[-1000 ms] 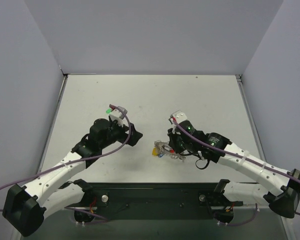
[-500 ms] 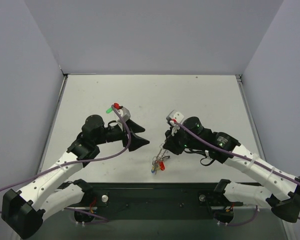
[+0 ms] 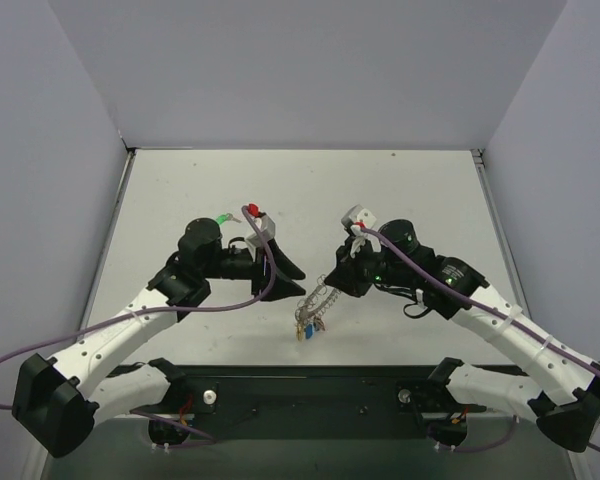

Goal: Put the keys on the keyring

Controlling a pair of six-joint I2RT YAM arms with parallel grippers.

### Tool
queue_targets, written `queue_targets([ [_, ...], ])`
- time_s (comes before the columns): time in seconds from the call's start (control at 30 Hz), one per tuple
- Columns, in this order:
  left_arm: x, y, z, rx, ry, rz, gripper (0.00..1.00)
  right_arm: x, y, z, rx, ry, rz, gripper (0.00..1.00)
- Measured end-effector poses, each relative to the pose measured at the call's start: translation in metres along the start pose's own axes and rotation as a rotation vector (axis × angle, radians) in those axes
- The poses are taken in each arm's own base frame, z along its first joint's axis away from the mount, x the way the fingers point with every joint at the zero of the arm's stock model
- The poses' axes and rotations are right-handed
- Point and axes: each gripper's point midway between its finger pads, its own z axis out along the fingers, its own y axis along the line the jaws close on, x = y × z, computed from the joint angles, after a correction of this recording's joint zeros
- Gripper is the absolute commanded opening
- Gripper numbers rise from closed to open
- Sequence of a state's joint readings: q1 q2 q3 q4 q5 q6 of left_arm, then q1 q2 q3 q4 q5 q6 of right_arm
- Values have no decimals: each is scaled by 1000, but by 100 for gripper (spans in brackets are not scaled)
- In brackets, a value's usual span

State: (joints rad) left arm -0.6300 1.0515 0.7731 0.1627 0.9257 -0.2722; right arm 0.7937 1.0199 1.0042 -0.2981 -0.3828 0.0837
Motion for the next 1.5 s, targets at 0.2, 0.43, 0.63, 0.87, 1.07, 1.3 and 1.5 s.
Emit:
queue_targets([
  [0.2,10,7,10,26,41,-51,53,-8,-2,-1,-24,-29,36,0],
  [0.43,14,14,23,85,55,-113,44,-9,3,-2,-57,-33,40,0],
  [0.63,17,21,31,121,55,-162,38,-8,1,-3,-56,-27,50,0],
  [0.87,17,23,32,115,59,-173,40,-8,2,-3,-62,-28,50,0],
  [1.07,9,28,34,87,51,-140,50,-9,2,-3,-68,-31,51,0],
  [1.3,7,37,35,33,52,-124,33,-10,3,-3,-75,-36,51,0],
  [1.5,8,37,35,34,59,-121,25,-10,3,-3,-75,-36,52,0],
])
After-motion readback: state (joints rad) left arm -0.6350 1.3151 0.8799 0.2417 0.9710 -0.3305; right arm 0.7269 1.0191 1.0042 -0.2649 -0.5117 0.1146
